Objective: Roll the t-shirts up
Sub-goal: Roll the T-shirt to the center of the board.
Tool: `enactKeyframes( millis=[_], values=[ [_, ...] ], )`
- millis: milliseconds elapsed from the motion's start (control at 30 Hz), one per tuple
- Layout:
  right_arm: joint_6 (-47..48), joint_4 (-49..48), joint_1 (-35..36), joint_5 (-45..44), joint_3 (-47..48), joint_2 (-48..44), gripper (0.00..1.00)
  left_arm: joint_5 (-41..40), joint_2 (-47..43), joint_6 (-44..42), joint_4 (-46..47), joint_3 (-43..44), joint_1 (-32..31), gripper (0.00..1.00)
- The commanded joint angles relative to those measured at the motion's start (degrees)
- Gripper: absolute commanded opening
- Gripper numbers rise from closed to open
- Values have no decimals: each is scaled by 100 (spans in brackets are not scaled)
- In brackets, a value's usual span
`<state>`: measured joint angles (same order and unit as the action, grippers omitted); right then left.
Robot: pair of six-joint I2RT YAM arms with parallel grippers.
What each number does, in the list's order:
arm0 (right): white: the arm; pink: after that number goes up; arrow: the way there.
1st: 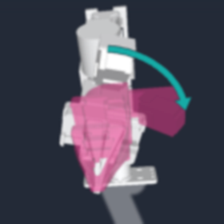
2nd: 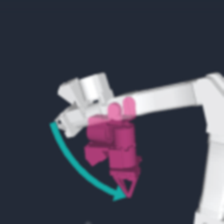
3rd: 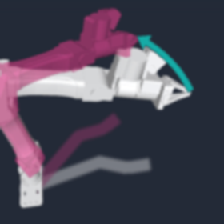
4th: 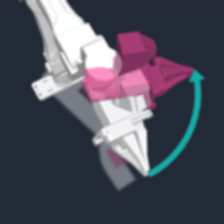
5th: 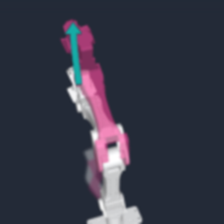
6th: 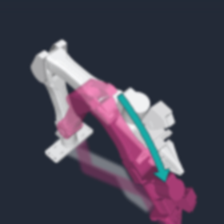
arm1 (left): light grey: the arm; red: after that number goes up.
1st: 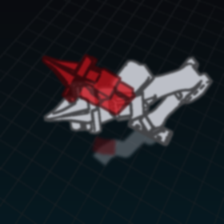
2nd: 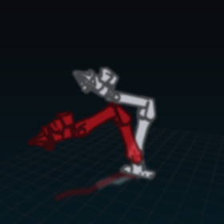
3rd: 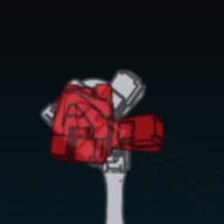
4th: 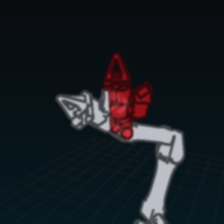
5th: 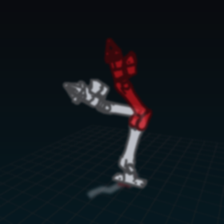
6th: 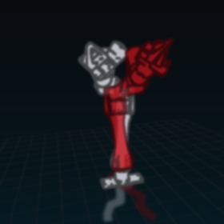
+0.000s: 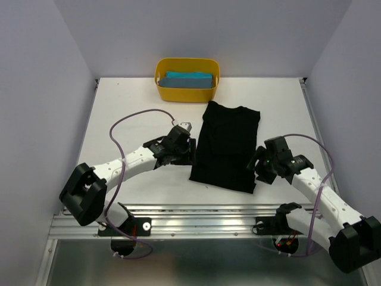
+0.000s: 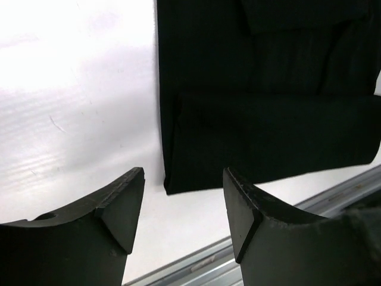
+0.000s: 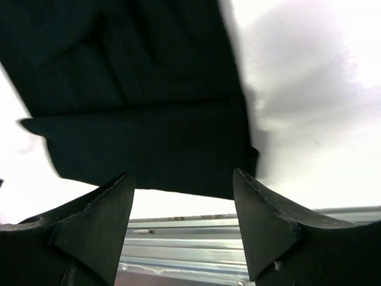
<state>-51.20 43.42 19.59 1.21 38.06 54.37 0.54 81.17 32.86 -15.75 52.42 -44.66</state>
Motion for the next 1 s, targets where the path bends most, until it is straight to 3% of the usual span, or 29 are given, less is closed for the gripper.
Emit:
enactKeyframes(
  millis=[0,233,400,700,833,900,933,967],
  values=[
    [-311,45,53,397,-562,-128,72,710,-119,597,457,-530,-7,67],
    [-461,-44,53,178,-915,-260,73,1098,-75,1143,1056,-1093,10,67],
    [-470,-333,53,230,-1143,-120,70,809,92,1170,811,-1041,2,61],
    [-479,-606,53,283,-1504,-67,51,746,426,1196,1153,-1270,10,52],
    [-461,-659,53,257,-1504,-23,40,755,532,1170,1162,-1217,10,37],
    [-479,-668,53,265,-1469,-5,31,808,567,1152,1162,-1182,2,17],
    [-487,-659,53,257,-1451,-23,26,816,558,1126,1118,-1147,2,0],
    [-470,-642,53,248,-1416,-49,22,808,541,1117,1083,-1112,2,0]
  ],
)
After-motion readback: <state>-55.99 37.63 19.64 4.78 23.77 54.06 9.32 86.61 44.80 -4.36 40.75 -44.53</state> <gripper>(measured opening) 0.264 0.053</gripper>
